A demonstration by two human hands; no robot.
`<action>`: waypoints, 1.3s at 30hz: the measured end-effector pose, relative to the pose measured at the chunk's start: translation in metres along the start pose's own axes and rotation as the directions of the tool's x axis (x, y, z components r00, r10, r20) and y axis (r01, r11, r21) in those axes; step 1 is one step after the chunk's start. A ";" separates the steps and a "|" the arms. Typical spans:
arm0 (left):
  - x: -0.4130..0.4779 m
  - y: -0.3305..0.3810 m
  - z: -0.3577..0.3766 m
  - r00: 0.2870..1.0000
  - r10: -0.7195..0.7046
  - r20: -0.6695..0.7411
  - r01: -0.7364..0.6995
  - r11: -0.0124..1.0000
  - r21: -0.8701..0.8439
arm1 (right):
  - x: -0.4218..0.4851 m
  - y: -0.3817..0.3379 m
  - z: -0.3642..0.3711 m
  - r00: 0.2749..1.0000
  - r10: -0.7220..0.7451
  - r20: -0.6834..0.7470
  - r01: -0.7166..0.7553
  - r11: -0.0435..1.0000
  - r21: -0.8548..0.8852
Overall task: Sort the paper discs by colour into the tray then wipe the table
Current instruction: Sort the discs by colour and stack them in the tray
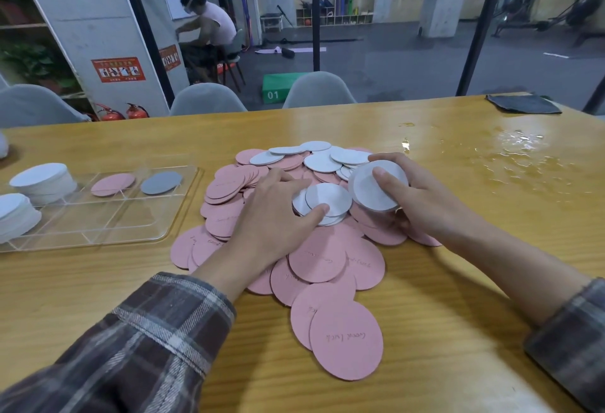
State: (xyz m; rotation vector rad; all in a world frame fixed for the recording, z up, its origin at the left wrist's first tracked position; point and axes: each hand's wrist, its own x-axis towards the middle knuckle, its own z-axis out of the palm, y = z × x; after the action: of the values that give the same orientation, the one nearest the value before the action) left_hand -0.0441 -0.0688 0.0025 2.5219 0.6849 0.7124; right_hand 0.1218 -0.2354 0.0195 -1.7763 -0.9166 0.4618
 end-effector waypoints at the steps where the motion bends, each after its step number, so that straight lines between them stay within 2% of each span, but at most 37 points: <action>1: 0.000 0.000 0.001 1.000 0.003 0.006 -0.003 1.000 -0.001 | 0.000 0.000 0.000 1.000 0.005 0.001 -0.005 1.000 0.002; 5: -0.001 0.002 0.001 1.000 0.009 0.023 -0.007 0.998 -0.064 | 0.001 0.002 -0.001 1.000 0.003 -0.014 -0.003 1.000 -0.030; 10: -0.001 0.007 -0.004 1.000 -0.005 -0.009 0.003 0.968 -0.249 | 0.002 0.004 -0.002 0.998 -0.019 -0.055 0.015 0.997 -0.069; 13: 0.001 0.008 -0.009 0.996 -0.087 -0.034 0.064 0.903 -0.424 | 0.003 0.002 -0.003 0.997 0.003 -0.078 -0.005 1.000 -0.029; 15: 0.003 0.007 -0.012 0.991 -0.132 -0.003 0.109 0.829 -0.549 | 0.002 0.000 -0.003 0.996 -0.009 -0.085 0.007 1.000 -0.028; 20: 0.002 0.015 -0.013 0.994 -0.090 0.060 0.107 0.719 -0.687 | -0.005 -0.007 0.001 0.998 -0.040 -0.039 0.038 0.998 -0.046; 22: -0.001 0.021 -0.009 0.996 -0.066 0.057 0.087 0.713 -0.696 | -0.008 -0.011 0.007 0.999 -0.030 -0.014 0.030 1.000 -0.008; 26: -0.006 0.027 -0.001 0.996 -0.072 0.052 0.088 0.717 -0.691 | -0.014 -0.021 0.015 0.995 0.071 0.074 -0.086 0.969 0.229; 31: -0.007 0.030 0.000 0.994 -0.104 0.022 0.090 0.712 -0.696 | -0.018 -0.025 0.015 0.981 0.052 0.187 -0.087 0.979 0.184; 35: -0.006 0.032 -0.001 0.994 -0.109 -0.017 0.068 0.729 -0.681 | -0.018 -0.023 0.014 0.984 0.006 0.180 -0.030 0.991 0.132; 37: -0.003 0.027 -0.004 0.993 -0.091 -0.076 0.024 0.785 -0.619 | -0.016 -0.021 0.012 0.990 -0.016 0.141 0.003 0.996 0.086; 39: 0.000 0.015 -0.005 0.984 -0.036 -0.172 -0.040 0.907 -0.420 | -0.013 -0.019 0.009 0.996 -0.010 0.088 0.006 0.999 0.041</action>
State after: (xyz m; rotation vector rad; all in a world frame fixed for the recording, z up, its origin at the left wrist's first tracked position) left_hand -0.0419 -0.0794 0.0144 2.0792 0.5170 0.9782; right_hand 0.1009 -0.2363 0.0317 -1.7255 -0.9691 0.5542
